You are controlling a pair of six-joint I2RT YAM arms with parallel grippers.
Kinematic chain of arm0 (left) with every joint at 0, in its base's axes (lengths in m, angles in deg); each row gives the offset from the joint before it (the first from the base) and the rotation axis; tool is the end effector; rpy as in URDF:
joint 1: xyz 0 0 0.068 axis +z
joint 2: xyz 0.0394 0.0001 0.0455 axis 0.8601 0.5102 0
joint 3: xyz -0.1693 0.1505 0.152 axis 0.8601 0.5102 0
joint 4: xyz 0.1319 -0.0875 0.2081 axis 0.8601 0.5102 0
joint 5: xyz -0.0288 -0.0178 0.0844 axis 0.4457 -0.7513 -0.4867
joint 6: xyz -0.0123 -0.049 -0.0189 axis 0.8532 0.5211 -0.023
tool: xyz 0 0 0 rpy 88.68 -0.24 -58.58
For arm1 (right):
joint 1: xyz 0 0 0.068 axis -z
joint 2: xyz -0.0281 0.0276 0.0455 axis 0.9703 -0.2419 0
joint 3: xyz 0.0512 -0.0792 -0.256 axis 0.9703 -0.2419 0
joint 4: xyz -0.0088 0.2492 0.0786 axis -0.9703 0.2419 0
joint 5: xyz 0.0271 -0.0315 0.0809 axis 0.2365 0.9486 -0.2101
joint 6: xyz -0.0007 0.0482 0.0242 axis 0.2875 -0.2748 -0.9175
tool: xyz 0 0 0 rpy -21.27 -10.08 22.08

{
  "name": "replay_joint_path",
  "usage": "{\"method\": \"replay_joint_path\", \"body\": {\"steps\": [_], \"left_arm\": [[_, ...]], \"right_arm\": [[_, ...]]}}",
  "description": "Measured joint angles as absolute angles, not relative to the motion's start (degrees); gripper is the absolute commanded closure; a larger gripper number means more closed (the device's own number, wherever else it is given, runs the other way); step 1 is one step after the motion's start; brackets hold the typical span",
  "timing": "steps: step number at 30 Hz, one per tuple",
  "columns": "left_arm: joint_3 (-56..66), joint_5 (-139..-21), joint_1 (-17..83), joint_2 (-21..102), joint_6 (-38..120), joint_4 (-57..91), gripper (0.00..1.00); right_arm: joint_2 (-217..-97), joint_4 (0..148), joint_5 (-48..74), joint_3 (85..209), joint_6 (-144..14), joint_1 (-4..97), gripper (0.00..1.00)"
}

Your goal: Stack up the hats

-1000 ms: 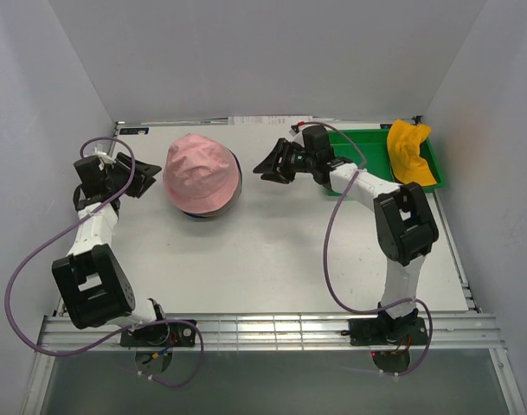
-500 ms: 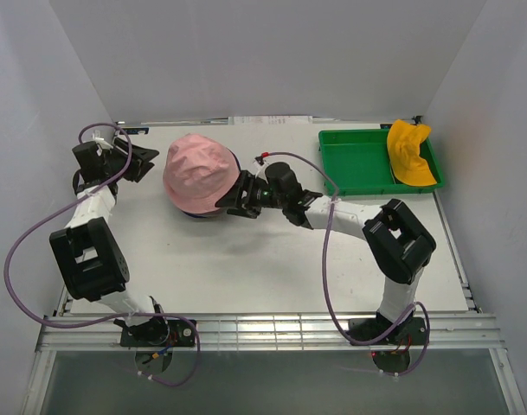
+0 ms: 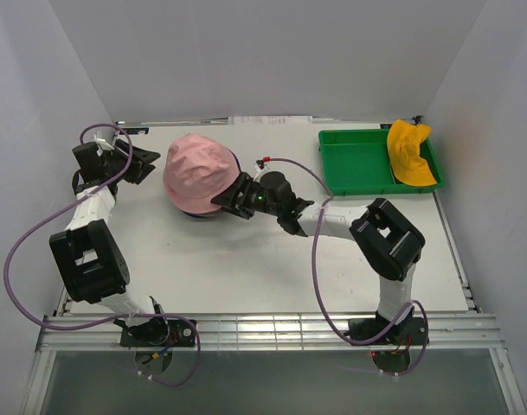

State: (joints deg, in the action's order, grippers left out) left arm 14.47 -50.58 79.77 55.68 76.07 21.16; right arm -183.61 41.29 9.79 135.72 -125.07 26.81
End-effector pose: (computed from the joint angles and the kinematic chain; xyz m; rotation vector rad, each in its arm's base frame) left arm 0.3412 0.1040 0.2623 -0.8107 1.9619 -0.9673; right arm 0.2738 0.3270 0.2184 0.1691 2.0703 1.5422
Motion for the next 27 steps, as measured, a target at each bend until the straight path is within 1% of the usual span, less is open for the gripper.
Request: {"method": "replay_joint_path", "body": {"steps": [6,11,13,18,25,27], "left_arm": [[14.47,-50.56,79.77,55.24,75.87,21.97,0.40],[14.47,-50.58,79.77,54.95,75.70,22.17,0.40],[14.47,-50.58,79.77,54.95,75.70,22.17,0.40],[14.47,-50.58,79.77,54.95,75.68,22.41,0.41],[14.47,-50.60,79.77,54.95,75.24,22.69,0.40],[14.47,-50.60,79.77,54.95,75.17,22.76,0.41]], "right_arm": [[-185.08,39.92,10.91,135.72,-125.68,25.43,0.37],[-185.12,38.93,11.54,135.33,-126.36,25.00,0.44],[-185.12,38.78,11.91,135.31,-126.58,25.02,0.44],[-185.19,38.39,12.68,135.31,-126.65,25.00,0.49],[-185.95,37.54,13.73,134.50,-126.71,25.04,0.69],[-185.95,37.43,13.92,134.19,-126.82,25.17,0.74]]}}
